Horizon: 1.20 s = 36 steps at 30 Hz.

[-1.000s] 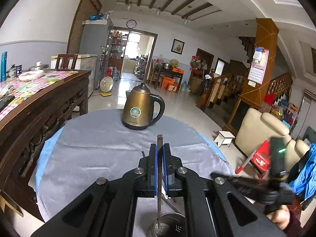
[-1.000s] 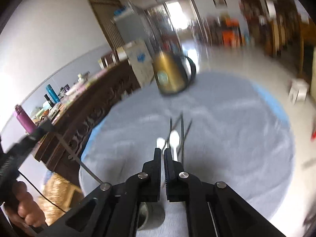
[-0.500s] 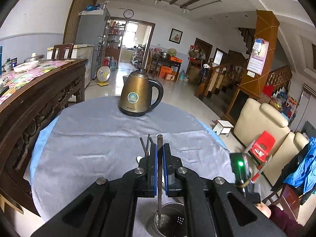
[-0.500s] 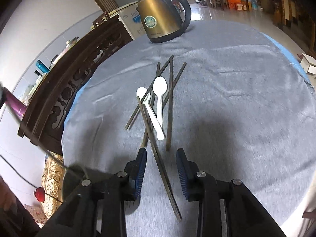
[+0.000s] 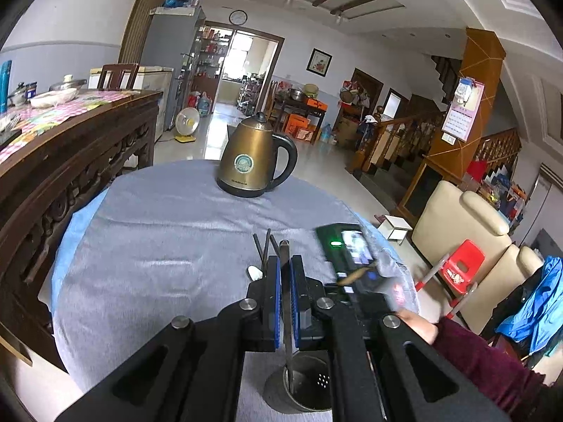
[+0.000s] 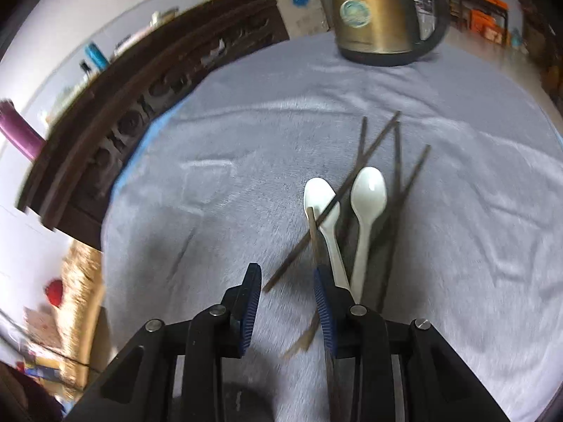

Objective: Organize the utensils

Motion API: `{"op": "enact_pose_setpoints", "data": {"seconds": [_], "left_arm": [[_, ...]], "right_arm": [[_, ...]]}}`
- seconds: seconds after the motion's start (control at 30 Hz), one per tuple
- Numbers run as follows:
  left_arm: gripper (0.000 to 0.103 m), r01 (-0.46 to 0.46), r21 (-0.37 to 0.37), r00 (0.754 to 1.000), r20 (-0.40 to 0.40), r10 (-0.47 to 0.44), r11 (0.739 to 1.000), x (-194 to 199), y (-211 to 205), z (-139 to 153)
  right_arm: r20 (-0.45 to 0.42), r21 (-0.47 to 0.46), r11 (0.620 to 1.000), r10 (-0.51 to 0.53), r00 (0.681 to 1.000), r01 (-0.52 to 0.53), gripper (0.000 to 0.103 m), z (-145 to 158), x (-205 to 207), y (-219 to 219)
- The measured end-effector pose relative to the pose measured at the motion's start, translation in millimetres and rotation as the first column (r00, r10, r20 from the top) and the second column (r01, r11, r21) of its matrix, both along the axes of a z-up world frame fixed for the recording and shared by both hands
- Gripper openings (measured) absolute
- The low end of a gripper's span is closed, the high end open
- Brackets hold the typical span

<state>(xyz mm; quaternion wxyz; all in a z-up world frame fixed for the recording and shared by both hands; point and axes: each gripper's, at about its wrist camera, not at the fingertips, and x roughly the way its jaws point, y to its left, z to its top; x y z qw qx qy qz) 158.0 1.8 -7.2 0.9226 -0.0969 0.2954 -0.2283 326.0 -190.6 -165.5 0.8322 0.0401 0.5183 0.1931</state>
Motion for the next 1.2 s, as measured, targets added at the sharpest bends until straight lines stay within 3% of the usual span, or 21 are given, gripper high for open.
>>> {"op": "enact_pose_setpoints", "data": {"seconds": [0.17,0.2,0.27,0.33,0.57,0.73,0.87,1.07,1.2], "left_arm": [[0.005,0.004,-0.011,1.0,-0.008,-0.004,1.0,0,2,-1],[0.005,0.004,-0.013,1.0,-0.009,-0.004,1.0,-1,3,-1],[0.005,0.003,-0.015,1.0,-0.011,-0.003,1.0,0,4,-1],[0.005,0.001,-0.017,1.0,-0.014,-0.001,1.0,0,4,-1],[0.005,-0.001,-0.008,1.0,-0.016,0.001,1.0,-3,0,0],[0.005,-0.003,0.002,1.0,-0.007,0.003,1.0,-9,-4,3],[0.005,-0.013,0.013,1.0,0.006,0.013,1.0,-14,-7,5],[0.005,-0.04,0.018,0.999,0.032,0.04,0.999,-20,-6,12],[0.005,-0.056,0.03,0.998,0.043,0.055,0.998,-22,-7,14]], "right_arm": [[-0.013,-0.142,0.99,0.002,1.0,-0.003,0.034,-20,16,19],[-0.019,-0.151,0.988,0.0,1.0,-0.003,0.029,-22,17,21],[-0.016,-0.18,0.984,-0.01,1.0,0.007,0.009,-26,19,21],[-0.006,-0.192,0.981,-0.031,0.999,0.03,0.006,-27,18,18],[0.102,-0.076,0.991,-0.1,0.99,0.108,0.006,17,-6,-16],[0.222,0.03,0.983,-0.183,0.958,0.181,0.006,65,-44,-43],[0.359,0.141,0.968,-0.247,0.9,0.209,0.006,110,-86,-61],[0.552,0.253,0.944,-0.321,0.77,0.212,0.006,176,-144,-65],[0.635,0.289,0.938,-0.339,0.695,0.193,0.006,210,-171,-57]]}}
